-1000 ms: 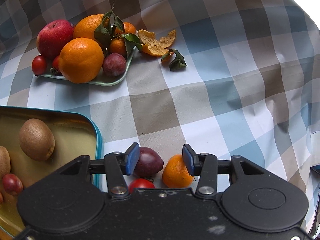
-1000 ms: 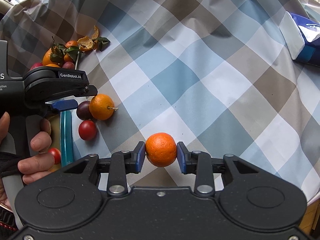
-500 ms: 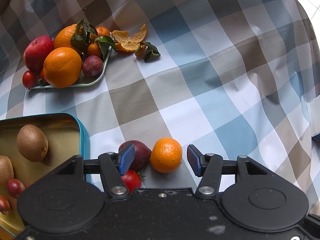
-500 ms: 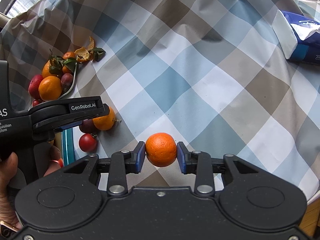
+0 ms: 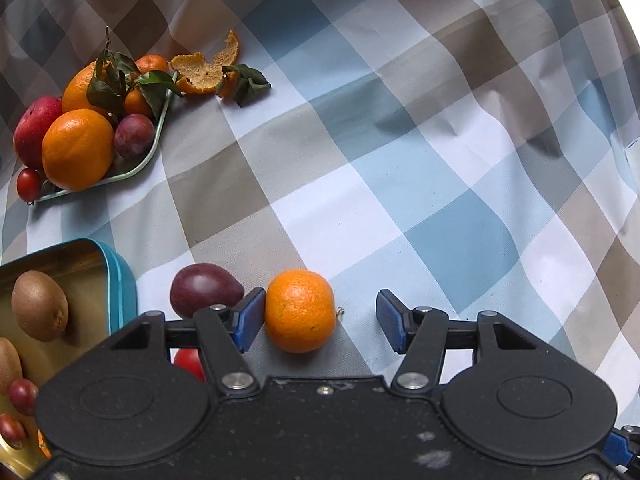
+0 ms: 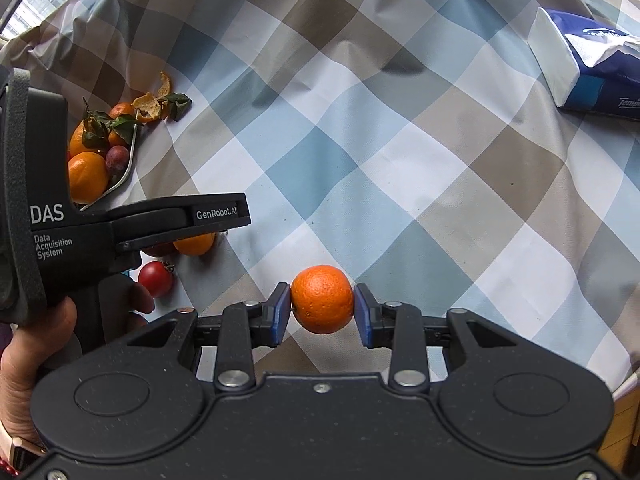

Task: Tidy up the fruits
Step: 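Move the left gripper to a tangerine beside a plum and close on it, then carry the tangerines in both grippers over the tin tray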

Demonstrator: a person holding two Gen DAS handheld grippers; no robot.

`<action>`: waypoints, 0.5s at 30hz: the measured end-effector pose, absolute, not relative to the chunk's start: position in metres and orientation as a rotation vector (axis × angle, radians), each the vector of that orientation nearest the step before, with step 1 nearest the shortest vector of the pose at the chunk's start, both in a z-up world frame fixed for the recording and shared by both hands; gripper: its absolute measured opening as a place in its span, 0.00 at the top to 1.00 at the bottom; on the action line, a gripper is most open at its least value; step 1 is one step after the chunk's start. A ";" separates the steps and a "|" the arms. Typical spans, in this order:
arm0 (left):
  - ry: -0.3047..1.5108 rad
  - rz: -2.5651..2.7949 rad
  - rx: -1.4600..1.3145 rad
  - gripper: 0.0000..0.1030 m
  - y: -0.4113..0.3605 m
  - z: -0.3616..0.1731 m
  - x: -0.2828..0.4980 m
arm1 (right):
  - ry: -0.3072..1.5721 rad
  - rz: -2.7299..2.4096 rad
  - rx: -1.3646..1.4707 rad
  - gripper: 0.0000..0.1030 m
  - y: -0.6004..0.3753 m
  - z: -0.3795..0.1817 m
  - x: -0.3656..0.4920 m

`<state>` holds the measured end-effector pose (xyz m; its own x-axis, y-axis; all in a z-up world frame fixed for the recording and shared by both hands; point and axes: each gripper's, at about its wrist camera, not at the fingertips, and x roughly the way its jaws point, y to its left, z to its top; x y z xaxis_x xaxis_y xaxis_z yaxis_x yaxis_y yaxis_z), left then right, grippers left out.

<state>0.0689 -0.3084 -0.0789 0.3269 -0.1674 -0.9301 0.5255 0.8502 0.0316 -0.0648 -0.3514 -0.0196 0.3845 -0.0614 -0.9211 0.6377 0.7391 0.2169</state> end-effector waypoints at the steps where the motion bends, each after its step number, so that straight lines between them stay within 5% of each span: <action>1: 1.163 -0.460 0.367 0.45 -0.310 -0.083 0.069 | 1.094 -0.488 0.616 0.57 -0.353 -0.020 -0.067; 3: 1.175 -0.454 0.338 0.50 -0.308 -0.084 0.072 | 1.089 -0.499 0.617 0.57 -0.356 -0.019 -0.069; 5: 1.202 -0.459 0.288 0.64 -0.305 -0.082 0.076 | 1.084 -0.510 0.617 0.57 -0.360 -0.018 -0.071; 15: 1.258 -0.429 0.185 0.65 -0.301 -0.073 0.079 | 1.092 -0.521 0.619 0.57 -0.362 -0.019 -0.076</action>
